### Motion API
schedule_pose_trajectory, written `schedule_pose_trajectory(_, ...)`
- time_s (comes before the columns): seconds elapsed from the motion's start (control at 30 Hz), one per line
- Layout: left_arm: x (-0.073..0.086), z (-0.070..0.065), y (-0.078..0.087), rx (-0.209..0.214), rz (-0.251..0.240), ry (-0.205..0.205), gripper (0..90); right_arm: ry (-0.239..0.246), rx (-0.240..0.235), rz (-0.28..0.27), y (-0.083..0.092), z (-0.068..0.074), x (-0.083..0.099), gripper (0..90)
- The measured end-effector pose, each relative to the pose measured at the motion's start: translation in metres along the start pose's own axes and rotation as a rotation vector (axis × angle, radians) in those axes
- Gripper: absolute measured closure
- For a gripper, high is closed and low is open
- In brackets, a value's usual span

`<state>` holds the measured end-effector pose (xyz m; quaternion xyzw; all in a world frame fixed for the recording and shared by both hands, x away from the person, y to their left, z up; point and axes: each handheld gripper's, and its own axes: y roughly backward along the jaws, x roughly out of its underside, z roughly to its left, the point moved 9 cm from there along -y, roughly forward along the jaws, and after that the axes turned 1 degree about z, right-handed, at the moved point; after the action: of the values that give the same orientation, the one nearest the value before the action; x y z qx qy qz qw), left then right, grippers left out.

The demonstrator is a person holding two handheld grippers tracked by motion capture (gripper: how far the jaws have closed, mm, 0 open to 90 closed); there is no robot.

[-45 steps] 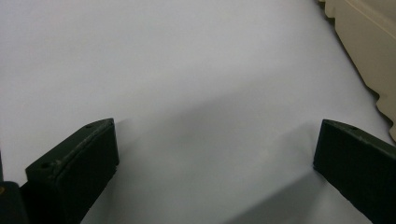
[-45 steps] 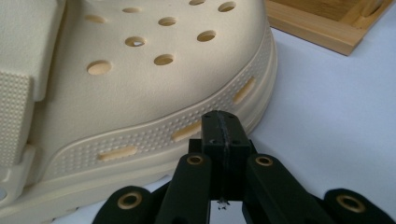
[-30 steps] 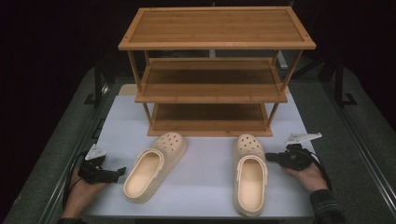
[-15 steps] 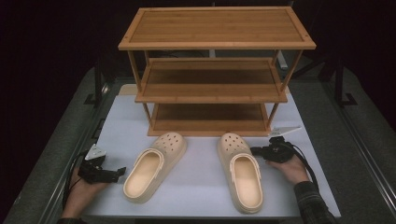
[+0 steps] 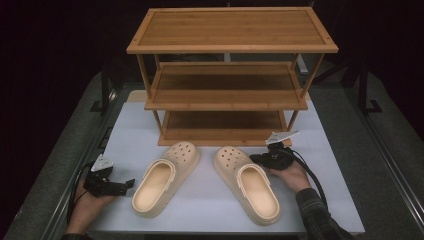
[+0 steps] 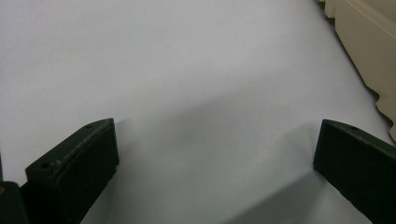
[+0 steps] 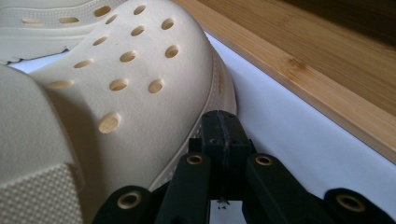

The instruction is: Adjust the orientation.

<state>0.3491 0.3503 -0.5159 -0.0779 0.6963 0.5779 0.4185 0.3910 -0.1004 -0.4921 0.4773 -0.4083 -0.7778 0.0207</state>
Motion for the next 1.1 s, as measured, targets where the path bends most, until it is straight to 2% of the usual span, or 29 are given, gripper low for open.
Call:
schedule_pose_trajectory(0.1,0.0,0.0,0.0,0.0,0.0,0.0,0.0,0.007,0.002,0.0,0.0,0.0,0.0,89.9)
schedule_pose_trajectory(0.33,0.0,0.0,0.0,0.0,0.0,0.0,0.0,-0.008,0.029,-0.033,0.016,-0.007,0.0,88.2)
schedule_pose_trajectory(0.5,0.0,0.0,0.0,-0.002,0.0,-0.001,0.0,-0.026,0.048,-0.055,0.031,-0.011,0.007,80.0)
schedule_pose_trajectory(0.53,0.0,0.0,0.0,-0.001,-0.001,0.0,0.0,-0.034,0.06,-0.055,0.039,-0.012,0.013,74.3)
schedule_pose_trajectory(0.57,0.0,0.0,0.0,-0.001,-0.001,0.0,0.0,-0.034,0.06,-0.055,0.039,-0.012,0.013,74.3)
schedule_pose_trajectory(0.6,0.0,0.0,0.0,-0.001,0.0,-0.001,0.0,-0.037,0.082,-0.07,0.048,-0.014,0.017,70.0)
schedule_pose_trajectory(0.67,0.0,0.0,0.0,-0.001,0.0,-0.001,0.0,-0.045,0.088,-0.079,0.053,-0.015,0.019,66.9)
schedule_pose_trajectory(0.77,0.0,0.0,0.0,-0.002,-0.001,-0.001,0.0,-0.069,0.126,-0.094,0.071,-0.018,0.026,57.6)
schedule_pose_trajectory(0.9,0.0,0.0,0.0,-0.003,-0.002,-0.001,0.0,-0.078,0.137,-0.095,0.081,-0.015,0.033,54.6)
schedule_pose_trajectory(1.1,0.0,0.0,0.0,-0.003,-0.004,-0.003,0.0,-0.091,0.141,-0.093,0.099,-0.004,0.052,51.1)
